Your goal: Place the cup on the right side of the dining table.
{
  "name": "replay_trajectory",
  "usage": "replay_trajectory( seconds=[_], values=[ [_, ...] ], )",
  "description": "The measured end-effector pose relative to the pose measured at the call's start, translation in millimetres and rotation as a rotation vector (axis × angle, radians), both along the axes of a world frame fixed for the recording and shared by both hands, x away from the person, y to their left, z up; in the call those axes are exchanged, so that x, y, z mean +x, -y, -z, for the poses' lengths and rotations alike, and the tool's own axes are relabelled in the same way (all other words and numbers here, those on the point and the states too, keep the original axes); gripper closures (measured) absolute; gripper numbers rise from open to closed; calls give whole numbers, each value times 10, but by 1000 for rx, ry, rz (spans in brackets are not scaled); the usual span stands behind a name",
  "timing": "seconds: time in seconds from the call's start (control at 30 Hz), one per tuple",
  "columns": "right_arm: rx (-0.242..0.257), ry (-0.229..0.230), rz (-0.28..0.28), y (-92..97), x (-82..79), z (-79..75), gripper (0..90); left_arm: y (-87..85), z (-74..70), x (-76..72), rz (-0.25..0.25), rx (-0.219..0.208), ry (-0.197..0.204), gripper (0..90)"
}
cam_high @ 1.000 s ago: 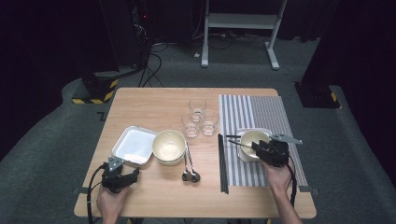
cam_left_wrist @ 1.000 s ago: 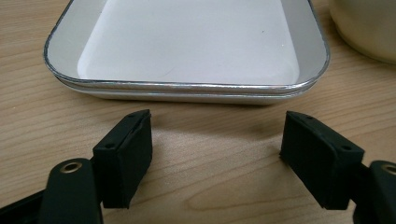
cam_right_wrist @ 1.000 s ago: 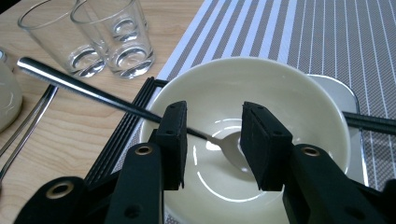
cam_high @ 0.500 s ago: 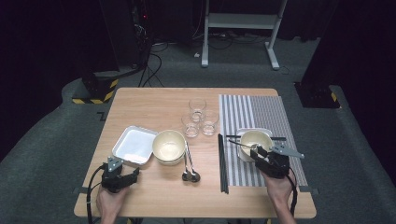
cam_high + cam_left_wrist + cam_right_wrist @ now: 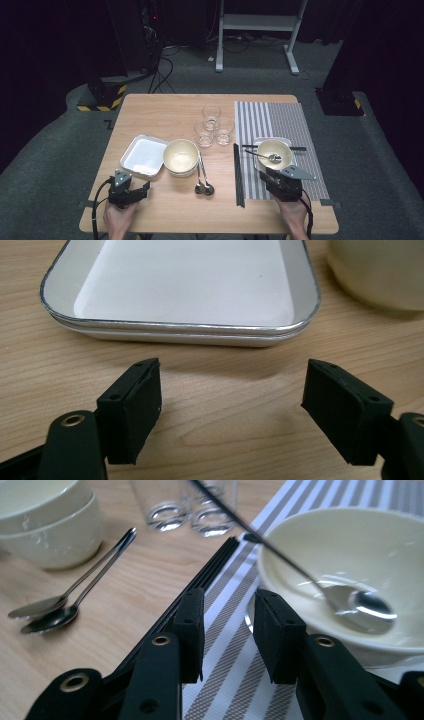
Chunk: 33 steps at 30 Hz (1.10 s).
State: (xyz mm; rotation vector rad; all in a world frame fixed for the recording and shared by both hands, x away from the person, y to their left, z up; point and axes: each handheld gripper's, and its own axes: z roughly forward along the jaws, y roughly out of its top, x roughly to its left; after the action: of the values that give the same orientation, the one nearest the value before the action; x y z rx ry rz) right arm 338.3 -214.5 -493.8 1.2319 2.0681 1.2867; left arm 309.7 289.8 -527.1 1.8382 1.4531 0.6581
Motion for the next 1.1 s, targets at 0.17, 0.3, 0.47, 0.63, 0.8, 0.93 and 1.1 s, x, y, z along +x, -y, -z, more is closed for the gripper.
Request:
replay_trajectory(
  seconds=[0.17, 0.3, 0.47, 0.63, 0.8, 0.93, 1.1],
  values=[
    [-38, -36, -48, -97, 45, 152, 661, -5, -88, -27, 12, -26, 19, 237],
    [-81, -56, -63, -156, 77, 254, 661, 2, -177, -26, 29, -50, 31, 232],
    [-124, -71, -63, -199, 107, 341, 658, 23, -289, 5, 53, -76, 53, 219],
    [-160, -74, -67, -218, 118, 383, 645, 64, -381, 69, 76, -93, 60, 207],
    [-201, -90, -58, -242, 132, 393, 607, 97, -459, 161, 103, -113, 51, 209],
    [-198, -93, -62, -243, 133, 393, 584, 130, -514, 239, 123, -124, 46, 216],
    [-203, -92, -71, -250, 130, 394, 558, 179, -584, 349, 139, -116, 37, 220]
  ],
)
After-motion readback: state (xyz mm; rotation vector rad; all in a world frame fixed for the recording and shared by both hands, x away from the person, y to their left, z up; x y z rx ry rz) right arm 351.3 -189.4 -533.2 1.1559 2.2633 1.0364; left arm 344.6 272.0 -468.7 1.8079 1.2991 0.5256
